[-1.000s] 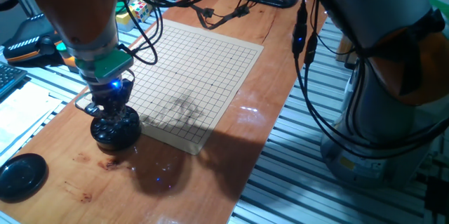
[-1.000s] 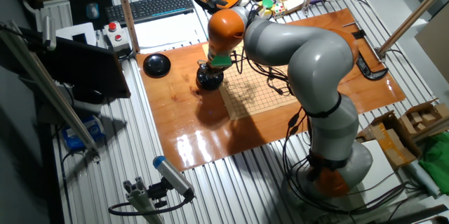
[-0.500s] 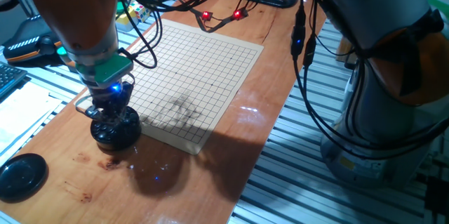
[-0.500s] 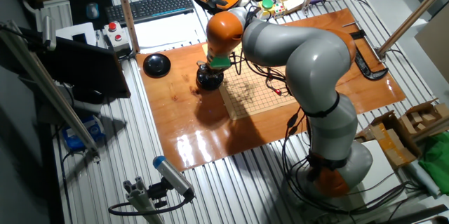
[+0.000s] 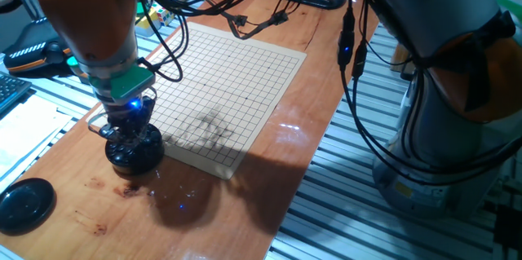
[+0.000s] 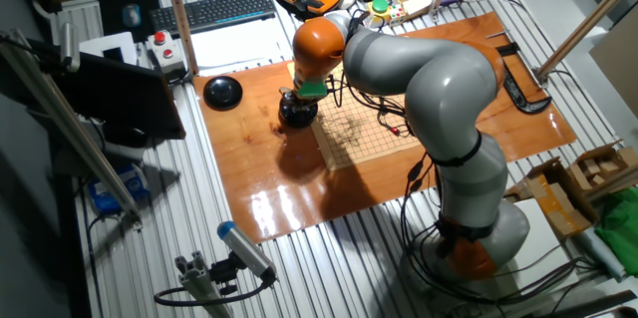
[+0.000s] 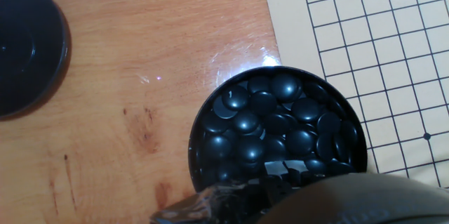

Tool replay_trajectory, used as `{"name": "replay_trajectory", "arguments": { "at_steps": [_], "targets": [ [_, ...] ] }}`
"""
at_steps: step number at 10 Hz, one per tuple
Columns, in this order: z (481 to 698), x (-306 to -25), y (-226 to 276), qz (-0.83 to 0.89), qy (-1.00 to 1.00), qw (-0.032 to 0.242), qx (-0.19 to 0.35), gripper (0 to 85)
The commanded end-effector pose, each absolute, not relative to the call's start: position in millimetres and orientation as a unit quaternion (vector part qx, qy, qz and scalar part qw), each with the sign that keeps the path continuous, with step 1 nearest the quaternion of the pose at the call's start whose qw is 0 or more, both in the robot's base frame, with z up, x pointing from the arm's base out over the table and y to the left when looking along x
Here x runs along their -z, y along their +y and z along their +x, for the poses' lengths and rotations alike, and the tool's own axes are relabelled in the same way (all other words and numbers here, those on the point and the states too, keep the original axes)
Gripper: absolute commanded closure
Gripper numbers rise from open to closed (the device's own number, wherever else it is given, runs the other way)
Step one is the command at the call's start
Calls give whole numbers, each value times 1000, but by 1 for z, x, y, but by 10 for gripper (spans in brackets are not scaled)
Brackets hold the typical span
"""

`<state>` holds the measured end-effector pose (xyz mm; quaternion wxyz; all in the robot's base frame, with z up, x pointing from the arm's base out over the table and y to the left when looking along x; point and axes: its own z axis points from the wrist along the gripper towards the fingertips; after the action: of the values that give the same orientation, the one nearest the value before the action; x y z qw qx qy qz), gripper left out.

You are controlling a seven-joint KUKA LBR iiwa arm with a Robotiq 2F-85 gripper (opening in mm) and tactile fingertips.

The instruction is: Play the first move as black on the 3-4 point in the upper right corner of the Go board

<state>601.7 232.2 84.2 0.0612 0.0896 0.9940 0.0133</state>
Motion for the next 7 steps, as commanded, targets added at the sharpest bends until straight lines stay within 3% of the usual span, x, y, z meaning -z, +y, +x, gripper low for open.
{"name": "replay_trajectory", "arguments": {
  "at_steps": [1, 7],
  "targets": [
    [602, -84, 232, 90, 994, 61, -13, 843],
    [602, -84, 232, 76, 995, 57, -10, 843]
  ]
}}
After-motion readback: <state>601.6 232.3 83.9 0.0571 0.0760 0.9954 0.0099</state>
